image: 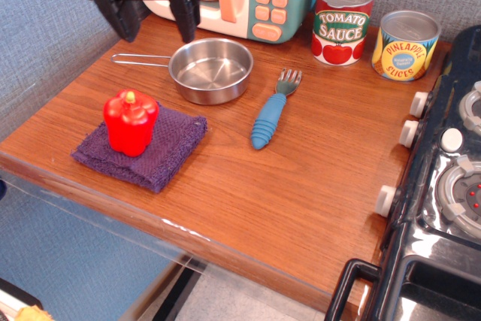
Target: Put the pepper on the rag.
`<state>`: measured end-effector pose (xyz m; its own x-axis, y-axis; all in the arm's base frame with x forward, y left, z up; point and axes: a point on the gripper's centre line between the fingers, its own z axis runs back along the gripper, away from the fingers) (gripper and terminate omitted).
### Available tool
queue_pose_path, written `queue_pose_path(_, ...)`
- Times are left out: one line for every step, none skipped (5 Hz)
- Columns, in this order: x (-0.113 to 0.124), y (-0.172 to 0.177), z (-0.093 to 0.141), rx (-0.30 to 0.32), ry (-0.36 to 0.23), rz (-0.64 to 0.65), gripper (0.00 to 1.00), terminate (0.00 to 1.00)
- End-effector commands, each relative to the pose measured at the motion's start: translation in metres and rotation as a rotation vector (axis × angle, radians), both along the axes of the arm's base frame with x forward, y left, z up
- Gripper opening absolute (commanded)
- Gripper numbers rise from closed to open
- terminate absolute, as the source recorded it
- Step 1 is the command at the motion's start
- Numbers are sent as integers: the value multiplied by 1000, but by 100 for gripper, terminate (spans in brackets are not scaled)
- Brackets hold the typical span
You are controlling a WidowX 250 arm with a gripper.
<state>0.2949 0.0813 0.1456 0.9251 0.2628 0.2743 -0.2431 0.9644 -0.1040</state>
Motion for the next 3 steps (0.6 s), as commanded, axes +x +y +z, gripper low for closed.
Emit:
queue_pose_path(4,-18,8,46,20,-111,100,0)
queue_pose_path(8,-14,-2,109,130,-221,100,0)
queue_pose_path(8,-14,-2,109,130,-221,100,100)
